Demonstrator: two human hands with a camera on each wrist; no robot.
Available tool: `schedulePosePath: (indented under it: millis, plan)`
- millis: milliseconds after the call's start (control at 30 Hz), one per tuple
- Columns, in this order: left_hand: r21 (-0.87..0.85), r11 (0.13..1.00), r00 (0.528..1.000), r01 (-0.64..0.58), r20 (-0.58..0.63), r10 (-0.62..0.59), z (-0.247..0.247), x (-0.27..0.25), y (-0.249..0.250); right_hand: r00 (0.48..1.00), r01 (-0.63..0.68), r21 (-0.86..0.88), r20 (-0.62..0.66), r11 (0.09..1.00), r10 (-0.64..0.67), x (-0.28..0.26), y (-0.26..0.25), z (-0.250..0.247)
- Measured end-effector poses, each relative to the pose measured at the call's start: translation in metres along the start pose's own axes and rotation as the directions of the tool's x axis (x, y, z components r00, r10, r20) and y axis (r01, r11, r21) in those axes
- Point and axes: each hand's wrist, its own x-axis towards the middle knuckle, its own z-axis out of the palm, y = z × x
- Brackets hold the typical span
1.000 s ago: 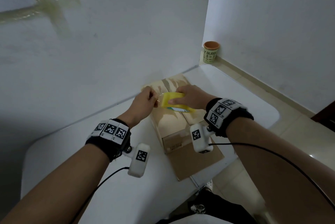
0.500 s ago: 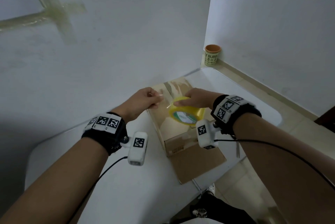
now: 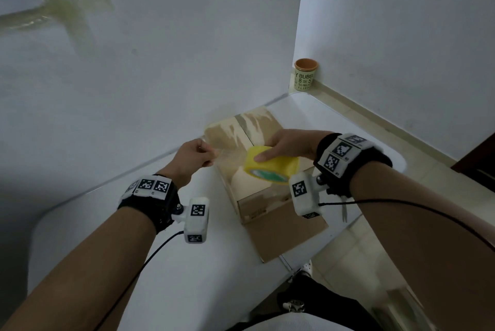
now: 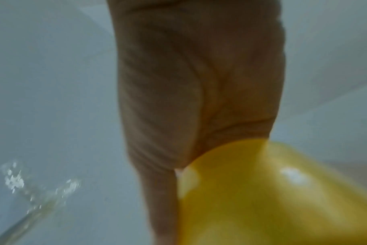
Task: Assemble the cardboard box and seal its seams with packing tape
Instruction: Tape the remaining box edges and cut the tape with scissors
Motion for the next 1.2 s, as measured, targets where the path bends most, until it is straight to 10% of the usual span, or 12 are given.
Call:
schedulePosePath:
  millis: [100,200,300,400,633,867,1200]
  plan:
    - [-0.045,0.999,0.998,0.013,-0.053,-0.015,-0.003,-0.004,-0.009,0.980,-0.164,-0.478,-0.179,0.863,0.088,0.000,0.007,-0.001]
    - [-0.068,0.997,0.993,0.040,-0.108,-0.047,-0.002,-0.006,-0.019,0.967,-0.227,-0.483,-0.217,0.846,0.136,0.001,0.011,0.002]
    - [-0.080,0.993,0.980,0.084,-0.173,-0.097,-0.006,-0.006,-0.031,0.969,-0.239,-0.062,0.043,0.969,0.242,-0.001,0.013,0.006]
    - [-0.102,0.988,0.969,0.111,-0.211,-0.131,-0.017,-0.007,-0.042,0.922,-0.300,0.374,0.350,0.878,0.166,-0.011,0.013,0.009]
    - [-0.106,0.991,0.982,0.081,-0.161,-0.098,0.000,-0.022,-0.049,0.982,-0.188,-0.376,-0.051,0.908,0.182,0.000,0.016,0.011]
    - [-0.303,0.952,0.969,0.050,-0.218,-0.120,0.024,-0.046,-0.064,0.941,-0.313,-0.458,-0.271,0.832,0.204,0.000,0.022,0.019]
    - [-0.156,0.983,0.989,0.094,-0.101,-0.110,0.042,-0.076,-0.103,0.916,-0.397,-0.747,-0.355,0.534,0.185,0.005,0.023,0.047]
